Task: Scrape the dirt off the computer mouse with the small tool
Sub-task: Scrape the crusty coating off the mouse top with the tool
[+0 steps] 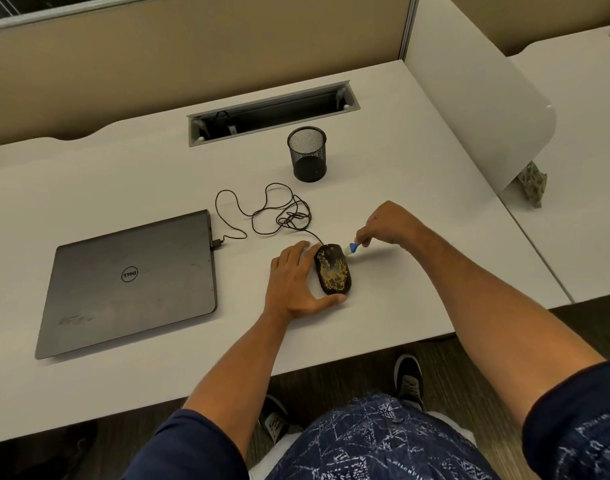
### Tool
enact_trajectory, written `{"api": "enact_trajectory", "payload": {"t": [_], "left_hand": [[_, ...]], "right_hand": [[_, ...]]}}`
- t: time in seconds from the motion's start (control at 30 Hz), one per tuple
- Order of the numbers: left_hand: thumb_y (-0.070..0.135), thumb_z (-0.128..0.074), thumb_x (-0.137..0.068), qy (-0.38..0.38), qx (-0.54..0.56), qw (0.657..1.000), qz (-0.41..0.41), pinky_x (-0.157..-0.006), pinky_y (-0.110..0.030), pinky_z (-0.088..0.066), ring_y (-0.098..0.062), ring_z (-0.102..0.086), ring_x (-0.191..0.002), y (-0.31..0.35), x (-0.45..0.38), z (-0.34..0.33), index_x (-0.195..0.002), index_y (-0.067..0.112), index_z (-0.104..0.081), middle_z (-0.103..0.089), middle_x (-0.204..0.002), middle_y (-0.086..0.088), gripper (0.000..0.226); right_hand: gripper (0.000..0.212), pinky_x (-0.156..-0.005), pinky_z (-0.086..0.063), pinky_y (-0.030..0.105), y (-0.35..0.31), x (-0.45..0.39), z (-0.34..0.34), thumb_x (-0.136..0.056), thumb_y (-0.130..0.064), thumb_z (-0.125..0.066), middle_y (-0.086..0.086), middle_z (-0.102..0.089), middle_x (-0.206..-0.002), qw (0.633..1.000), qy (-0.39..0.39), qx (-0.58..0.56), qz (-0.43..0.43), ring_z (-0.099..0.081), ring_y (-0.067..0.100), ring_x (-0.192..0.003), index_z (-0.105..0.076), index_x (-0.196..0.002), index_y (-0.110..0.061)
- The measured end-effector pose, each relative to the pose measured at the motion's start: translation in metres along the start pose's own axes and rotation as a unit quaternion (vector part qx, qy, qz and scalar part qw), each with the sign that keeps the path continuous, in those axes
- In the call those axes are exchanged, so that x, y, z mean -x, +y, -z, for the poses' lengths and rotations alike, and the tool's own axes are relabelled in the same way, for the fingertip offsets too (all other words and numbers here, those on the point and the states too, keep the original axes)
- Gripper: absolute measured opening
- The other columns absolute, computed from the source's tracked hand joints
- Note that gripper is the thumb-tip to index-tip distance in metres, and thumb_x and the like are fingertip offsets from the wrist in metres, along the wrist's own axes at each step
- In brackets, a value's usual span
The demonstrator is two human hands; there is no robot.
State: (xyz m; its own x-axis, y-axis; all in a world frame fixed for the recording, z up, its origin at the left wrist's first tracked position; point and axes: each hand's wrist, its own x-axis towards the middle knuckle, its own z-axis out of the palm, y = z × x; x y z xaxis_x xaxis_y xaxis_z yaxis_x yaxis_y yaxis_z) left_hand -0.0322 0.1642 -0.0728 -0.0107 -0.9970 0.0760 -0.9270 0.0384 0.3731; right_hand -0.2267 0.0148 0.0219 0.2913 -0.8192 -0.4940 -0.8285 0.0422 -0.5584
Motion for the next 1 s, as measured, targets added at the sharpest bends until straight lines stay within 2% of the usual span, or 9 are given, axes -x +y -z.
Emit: {"api": "enact_trajectory", "payload": {"t": [0.1,0.23,0.33,0.43,0.6,0.77,0.8,0.9,1.0], "left_hand": [[0.100,-0.045,-0.064,-0.002,-0.002,1.000,0.000,-0.110,-0.042,-0.034,-0.025,-0.038,-0.139,0.000,0.000,0.000,-0.153,0.027,-0.036,-0.041,-0.153,-0.004,0.116],[0.101,-0.044,-0.064,-0.004,-0.001,1.000,0.001,-0.110,-0.042,-0.035,-0.026,-0.039,-0.139,0.001,0.000,0.000,-0.154,0.026,-0.037,-0.041,-0.154,-0.005,0.117],[0.101,-0.045,-0.064,-0.001,0.000,1.000,0.002,-0.110,-0.042,-0.035,-0.025,-0.039,-0.138,0.001,0.000,0.001,-0.153,0.026,-0.037,-0.042,-0.153,-0.005,0.117],[0.101,-0.045,-0.063,-0.006,-0.002,1.000,0.001,-0.111,-0.041,-0.033,-0.025,-0.038,-0.139,0.001,0.000,0.001,-0.154,0.026,-0.037,-0.041,-0.154,-0.005,0.118],[0.100,-0.046,-0.064,-0.007,-0.002,1.000,0.002,-0.111,-0.042,-0.035,-0.025,-0.038,-0.140,0.000,0.000,0.000,-0.154,0.026,-0.036,-0.041,-0.154,-0.005,0.117],[0.101,-0.046,-0.064,0.001,-0.006,1.000,-0.001,-0.108,-0.042,-0.038,-0.024,-0.041,-0.137,0.001,0.000,0.001,-0.152,0.025,-0.039,-0.043,-0.151,-0.004,0.116],[0.101,-0.045,-0.064,0.000,-0.007,1.000,-0.001,-0.108,-0.042,-0.037,-0.024,-0.041,-0.137,0.001,0.000,0.001,-0.152,0.025,-0.039,-0.043,-0.151,-0.004,0.117],[0.101,-0.045,-0.063,0.000,-0.006,1.000,-0.001,-0.108,-0.042,-0.037,-0.024,-0.040,-0.136,0.001,0.000,0.001,-0.152,0.025,-0.038,-0.043,-0.151,-0.003,0.117],[0.100,-0.046,-0.063,0.001,-0.004,1.000,-0.002,-0.108,-0.043,-0.038,-0.025,-0.041,-0.136,0.001,0.000,0.001,-0.152,0.025,-0.039,-0.043,-0.151,-0.004,0.117]], "right_hand": [[0.016,-0.059,-0.040,0.025,-0.003,-0.001,-0.001,-0.076,-0.025,-0.080,0.000,-0.069,-0.067,0.999,0.009,-0.041,0.017,-0.055,0.013,-0.067,-0.079,-0.069,-0.011],[0.017,-0.057,-0.040,0.022,-0.005,0.001,-0.012,-0.074,-0.025,-0.082,-0.006,-0.067,-0.061,0.999,-0.024,-0.042,0.013,-0.056,0.008,-0.064,-0.076,-0.061,-0.017],[0.014,-0.060,-0.042,0.024,-0.001,0.000,-0.012,-0.074,-0.024,-0.081,-0.005,-0.067,-0.064,1.000,-0.015,0.006,-0.006,-0.058,0.012,-0.070,-0.080,-0.070,-0.011],[0.014,-0.067,-0.046,0.030,-0.003,0.000,-0.006,-0.072,-0.027,-0.080,-0.001,-0.073,-0.074,0.999,0.013,0.037,-0.021,-0.061,0.015,-0.073,-0.082,-0.074,-0.013],[0.016,-0.067,-0.044,0.027,-0.014,0.003,-0.012,-0.077,-0.025,-0.080,-0.004,-0.066,-0.068,1.000,-0.002,-0.002,0.006,-0.058,0.014,-0.075,-0.081,-0.078,-0.009],[0.027,-0.084,-0.050,0.035,-0.007,0.003,-0.019,-0.082,-0.032,-0.078,0.007,-0.073,-0.092,1.000,0.010,0.011,0.001,-0.064,0.021,-0.092,-0.082,-0.091,-0.007],[0.028,-0.083,-0.051,0.036,-0.005,0.002,-0.018,-0.082,-0.034,-0.078,0.008,-0.074,-0.095,0.999,0.029,0.020,-0.009,-0.066,0.022,-0.093,-0.081,-0.092,-0.007],[0.029,-0.066,-0.046,0.030,0.000,-0.002,-0.017,-0.080,-0.035,-0.079,0.008,-0.075,-0.095,0.996,0.078,0.033,-0.034,-0.067,0.022,-0.088,-0.080,-0.092,-0.008],[0.026,-0.066,-0.046,0.029,-0.002,-0.004,-0.016,-0.078,-0.036,-0.080,0.003,-0.073,-0.086,0.996,0.082,-0.019,-0.002,-0.064,0.018,-0.082,-0.081,-0.085,-0.011]]}}
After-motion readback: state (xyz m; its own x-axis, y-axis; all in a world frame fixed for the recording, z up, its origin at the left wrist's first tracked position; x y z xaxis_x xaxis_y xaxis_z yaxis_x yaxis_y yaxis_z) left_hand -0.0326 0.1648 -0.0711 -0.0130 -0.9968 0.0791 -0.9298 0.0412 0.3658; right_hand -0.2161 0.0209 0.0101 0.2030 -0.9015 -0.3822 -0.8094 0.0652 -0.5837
